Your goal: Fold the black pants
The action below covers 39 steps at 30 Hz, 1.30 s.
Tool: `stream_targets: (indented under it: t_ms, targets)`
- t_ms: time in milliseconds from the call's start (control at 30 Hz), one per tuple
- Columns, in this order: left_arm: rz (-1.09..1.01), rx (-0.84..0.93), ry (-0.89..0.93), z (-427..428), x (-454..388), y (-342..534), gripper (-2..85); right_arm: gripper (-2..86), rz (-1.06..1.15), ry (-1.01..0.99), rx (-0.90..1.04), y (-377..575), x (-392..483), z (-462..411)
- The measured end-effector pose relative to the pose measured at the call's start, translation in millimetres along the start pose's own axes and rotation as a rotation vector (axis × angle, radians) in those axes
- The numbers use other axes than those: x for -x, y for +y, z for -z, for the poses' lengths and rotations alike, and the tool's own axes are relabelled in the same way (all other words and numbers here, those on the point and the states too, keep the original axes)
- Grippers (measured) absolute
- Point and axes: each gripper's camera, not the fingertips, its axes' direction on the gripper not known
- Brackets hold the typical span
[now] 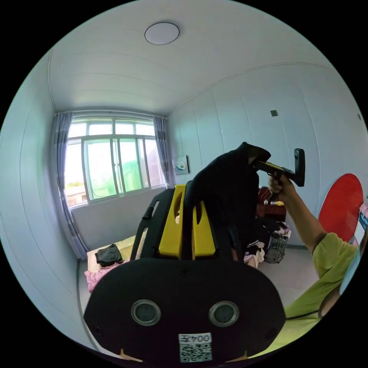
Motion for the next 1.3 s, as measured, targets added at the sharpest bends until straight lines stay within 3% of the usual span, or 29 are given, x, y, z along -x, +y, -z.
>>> stream_targets:
  t_ms: [333, 533, 667, 833, 1133, 1233, 1300]
  targets:
    - [-0.146, -0.04, 0.022, 88.9, -53.7, -11.4, -0.5, -0.1, -0.002, -0.114, -0.143, -19.0, 21.8, 90.1]
    - [-0.173, -0.023, 0.06, 88.2, -55.4, 0.4, -0.5, 1.0, -0.031, -0.17, -0.128, -11.4, 23.1, 85.2]
    - [-0.081, 0.075, 0.054, 9.6, 1.9, 34.8, -0.4, 1.8, -0.055, -0.178, -0.042, 2.5, 15.6, 16.8]
    - [0.033, 0.253, -0.071, -149.3, 87.6, 120.2, -0.1, 2.8, -0.128, -0.147, 0.21, 62.2, -4.0, -170.1]
    - [0.324, 0.603, -0.152, -505.7, 243.0, 393.0, 4.6, 4.7, -0.165, -0.023, 0.696, 270.3, -33.0, -513.4]
    - [0.516, 0.724, -0.144, -581.9, 279.2, 510.1, 6.8, 5.1, -0.177, 0.031, 0.862, 353.1, -40.7, -571.9]
    - [0.662, 0.709, -0.144, -601.6, 297.8, 586.5, 6.2, 4.8, -0.2, -0.004, 0.837, 383.8, -51.0, -569.6]
